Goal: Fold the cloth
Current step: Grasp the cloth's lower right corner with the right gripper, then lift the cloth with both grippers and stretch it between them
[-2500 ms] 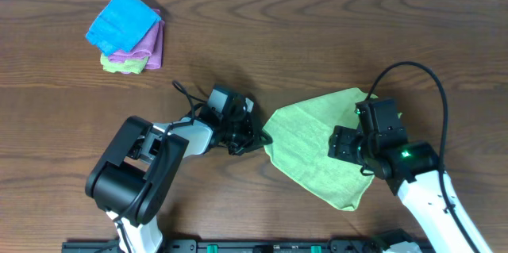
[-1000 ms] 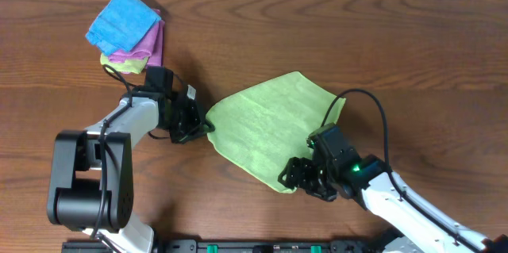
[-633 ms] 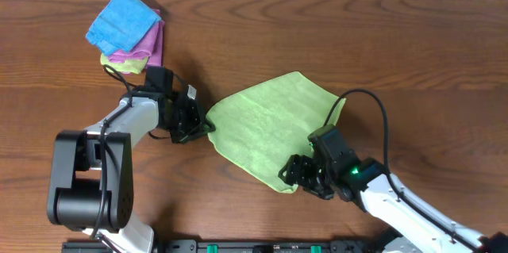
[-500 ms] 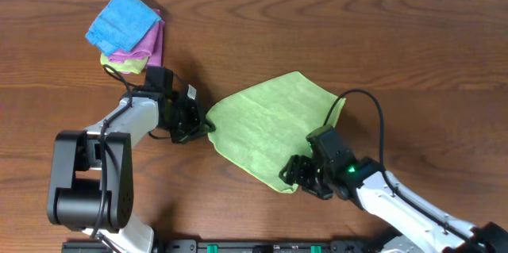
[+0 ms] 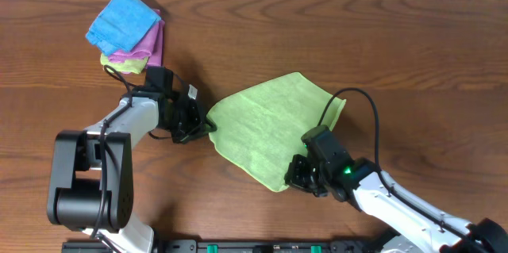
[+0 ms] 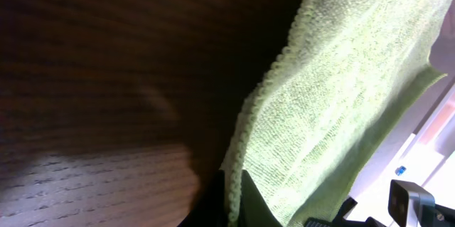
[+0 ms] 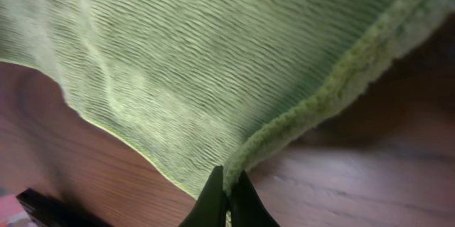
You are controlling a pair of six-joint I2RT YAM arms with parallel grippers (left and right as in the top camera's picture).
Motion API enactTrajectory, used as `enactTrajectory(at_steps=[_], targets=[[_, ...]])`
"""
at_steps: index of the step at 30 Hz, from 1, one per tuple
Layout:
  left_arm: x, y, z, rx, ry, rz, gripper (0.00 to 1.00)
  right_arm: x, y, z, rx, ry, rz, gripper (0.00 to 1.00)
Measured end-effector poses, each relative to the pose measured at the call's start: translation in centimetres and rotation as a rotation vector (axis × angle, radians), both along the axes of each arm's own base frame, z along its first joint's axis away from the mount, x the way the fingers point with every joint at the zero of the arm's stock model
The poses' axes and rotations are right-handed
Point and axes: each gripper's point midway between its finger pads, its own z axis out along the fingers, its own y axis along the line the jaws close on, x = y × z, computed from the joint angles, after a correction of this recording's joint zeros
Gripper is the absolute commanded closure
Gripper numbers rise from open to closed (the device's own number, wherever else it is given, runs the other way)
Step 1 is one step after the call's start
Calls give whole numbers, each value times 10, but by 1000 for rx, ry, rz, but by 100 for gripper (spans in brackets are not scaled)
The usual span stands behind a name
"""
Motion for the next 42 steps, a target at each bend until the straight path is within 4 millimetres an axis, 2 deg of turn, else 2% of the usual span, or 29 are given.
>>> enactTrajectory(at_steps=[4, 8, 9, 11, 13, 15, 16, 19, 21, 24, 28, 32, 35, 39, 42], targets=[[7, -5, 5, -37, -37, -6, 94, 7, 0, 5, -4, -50, 24, 99], [25, -15, 20, -114, -103, 3, 94, 43, 3, 39, 15, -198, 15, 99], [35, -17, 28, -133, -133, 12, 94, 57, 3, 51, 19, -245, 2, 99], [71, -22, 58, -176, -254, 33, 94, 93, -4, 83, 13, -367, -45, 99], [102, -25, 88, -204, -373, 49, 94, 119, -14, 106, 1, -457, -80, 99], [133, -26, 128, -227, -487, 80, 94, 151, -32, 135, -21, -554, -131, 99], [144, -26, 146, -234, -529, 96, 94, 165, -41, 148, -32, -594, -153, 99], [167, -23, 186, -231, -617, 136, 94, 205, -62, 179, -68, -680, -191, 99], [177, -20, 202, -216, -659, 161, 94, 229, -67, 194, -92, -721, -188, 99], [190, -15, 219, -200, -720, 194, 94, 263, -62, 213, -114, -779, -160, 99], [197, -11, 225, -181, -750, 221, 94, 299, -54, 227, -138, -823, -115, 99], [197, -10, 226, -179, -752, 222, 94, 309, -53, 236, -174, -847, -73, 99], [196, -11, 226, -181, -747, 216, 94, 306, -58, 237, -204, -827, -53, 99], [177, -15, 206, -162, -638, 156, 94, 282, -66, 207, -258, -677, -9, 99], [152, -16, 180, -124, -514, 98, 94, 255, -71, 182, -285, -535, 32, 99]])
